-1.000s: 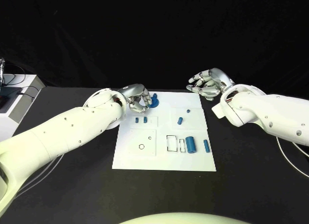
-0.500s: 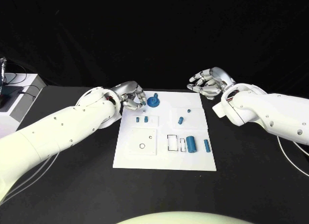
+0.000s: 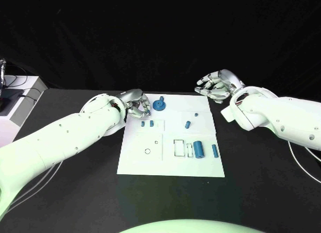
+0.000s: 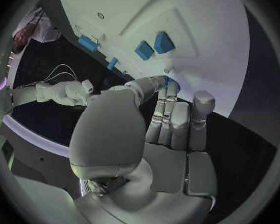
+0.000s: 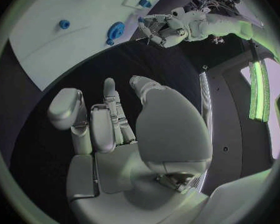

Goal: Assemble the parts on the task board

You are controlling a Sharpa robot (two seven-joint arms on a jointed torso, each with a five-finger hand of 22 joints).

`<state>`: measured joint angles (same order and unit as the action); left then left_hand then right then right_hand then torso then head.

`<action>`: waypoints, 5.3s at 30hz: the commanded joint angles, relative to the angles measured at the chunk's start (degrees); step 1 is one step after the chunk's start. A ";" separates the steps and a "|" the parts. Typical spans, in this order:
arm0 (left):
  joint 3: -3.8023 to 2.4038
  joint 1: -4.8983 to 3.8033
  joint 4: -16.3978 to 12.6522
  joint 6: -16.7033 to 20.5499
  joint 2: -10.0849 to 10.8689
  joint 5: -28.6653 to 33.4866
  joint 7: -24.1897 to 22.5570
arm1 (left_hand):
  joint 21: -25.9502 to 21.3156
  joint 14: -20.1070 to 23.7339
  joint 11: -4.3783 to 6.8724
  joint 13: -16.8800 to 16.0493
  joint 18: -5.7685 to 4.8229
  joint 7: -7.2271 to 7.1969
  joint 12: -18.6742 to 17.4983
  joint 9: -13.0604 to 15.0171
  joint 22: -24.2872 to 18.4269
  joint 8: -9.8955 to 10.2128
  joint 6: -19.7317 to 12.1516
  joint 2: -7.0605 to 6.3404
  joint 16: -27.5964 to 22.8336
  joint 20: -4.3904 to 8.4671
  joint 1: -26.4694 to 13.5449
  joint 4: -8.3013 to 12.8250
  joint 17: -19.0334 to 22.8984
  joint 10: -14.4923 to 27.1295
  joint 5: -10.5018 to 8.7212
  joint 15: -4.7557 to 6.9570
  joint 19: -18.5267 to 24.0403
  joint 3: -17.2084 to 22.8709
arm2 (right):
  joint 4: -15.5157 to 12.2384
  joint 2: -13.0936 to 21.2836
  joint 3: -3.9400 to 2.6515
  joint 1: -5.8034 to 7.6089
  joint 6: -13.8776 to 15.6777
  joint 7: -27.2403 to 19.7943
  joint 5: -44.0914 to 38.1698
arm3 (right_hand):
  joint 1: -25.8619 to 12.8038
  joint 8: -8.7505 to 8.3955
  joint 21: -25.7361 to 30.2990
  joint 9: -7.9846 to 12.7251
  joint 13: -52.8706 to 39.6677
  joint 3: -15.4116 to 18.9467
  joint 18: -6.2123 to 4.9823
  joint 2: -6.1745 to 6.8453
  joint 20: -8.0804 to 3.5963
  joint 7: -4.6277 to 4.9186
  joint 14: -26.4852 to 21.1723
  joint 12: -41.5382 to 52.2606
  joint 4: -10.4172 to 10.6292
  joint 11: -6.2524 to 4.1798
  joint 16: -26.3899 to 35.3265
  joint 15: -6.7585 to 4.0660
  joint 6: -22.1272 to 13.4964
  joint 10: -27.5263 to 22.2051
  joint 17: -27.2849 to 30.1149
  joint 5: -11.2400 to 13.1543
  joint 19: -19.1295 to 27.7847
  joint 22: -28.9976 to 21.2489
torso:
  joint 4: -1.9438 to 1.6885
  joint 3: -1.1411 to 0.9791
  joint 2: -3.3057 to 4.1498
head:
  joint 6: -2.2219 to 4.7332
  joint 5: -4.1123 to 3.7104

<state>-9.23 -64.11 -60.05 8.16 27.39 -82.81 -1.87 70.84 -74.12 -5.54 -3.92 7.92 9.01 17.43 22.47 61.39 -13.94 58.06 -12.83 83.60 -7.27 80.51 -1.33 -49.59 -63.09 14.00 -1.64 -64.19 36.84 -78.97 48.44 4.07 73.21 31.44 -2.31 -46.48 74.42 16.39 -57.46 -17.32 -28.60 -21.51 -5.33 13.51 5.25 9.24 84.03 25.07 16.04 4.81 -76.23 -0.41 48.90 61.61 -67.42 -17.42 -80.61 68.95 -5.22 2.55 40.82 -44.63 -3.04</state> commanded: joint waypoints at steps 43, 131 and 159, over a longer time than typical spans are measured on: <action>0.48 0.50 1.58 -5.19 -1.76 -2.59 2.55 | -0.38 0.50 0.06 -0.19 -0.13 -0.08 -0.79 0.04 -0.28 0.36 0.30 0.11 -0.21 -0.03 -0.38 0.69 0.73 -0.90 -0.15 0.01 0.52 0.00 | -0.06 0.06 -0.01 -0.05 -0.03 -0.73 -0.50 | -0.11 0.26 0.36 -0.05 0.06 -0.19 -0.75 0.40 0.30 0.22 0.03 -0.16 0.16 -0.11 0.30 0.41 -0.06 -0.04 0.09 -0.18 0.10 -0.05 | -0.09 0.04 -0.07 | -0.42 -0.33; -6.94 6.27 -17.95 -6.49 20.42 65.96 -17.36 | -40.83 18.74 -2.48 0.22 2.42 2.02 -3.64 -5.26 -30.70 1.06 -5.77 1.62 -46.67 -4.68 -0.63 0.52 40.20 2.60 -0.05 -3.44 19.68 -4.86 | 1.15 -2.01 0.73 -3.85 -16.07 14.35 -55.02 | 4.24 -3.00 -9.28 1.14 18.67 -5.44 0.84 2.97 0.33 -0.65 2.27 -18.63 -9.79 0.28 -4.28 0.67 3.83 1.20 -5.47 5.02 -3.24 7.54 | -0.25 0.42 -0.19 | 0.41 -5.20; -7.04 6.41 -19.18 -5.77 21.06 66.54 -16.17 | -33.93 15.52 -2.65 0.21 2.02 2.56 -5.62 -6.40 -25.11 0.84 -4.64 2.57 -46.67 -2.54 0.57 2.45 37.43 2.44 0.25 -2.80 17.42 -6.72 | 4.25 -5.27 0.87 -5.42 -13.32 12.24 -51.82 | 5.30 -1.87 -10.64 0.04 22.04 -15.42 1.05 -2.24 -0.17 -1.47 2.33 -18.87 -9.02 -0.50 -4.41 -0.13 9.04 5.06 -4.77 9.35 -3.76 8.81 | -0.14 0.13 -0.08 | 0.28 -4.83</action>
<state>-16.21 -57.70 -79.02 2.62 48.52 -16.79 -17.89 36.67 -58.78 -8.19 -3.78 9.73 11.47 11.96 16.10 36.17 -13.31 53.36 -10.41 36.95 -9.76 81.28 1.11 -12.11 -60.44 14.01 -4.31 -47.12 30.42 -74.69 43.39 4.81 68.04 18.32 11.05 -98.81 79.59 14.42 -67.76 -17.24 -6.46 -36.83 -5.30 11.71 5.34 7.70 83.92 6.52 6.97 4.29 -80.51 -0.11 57.65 66.45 -72.23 -8.16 -84.01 74.92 -5.34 2.67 40.76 -44.28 -7.86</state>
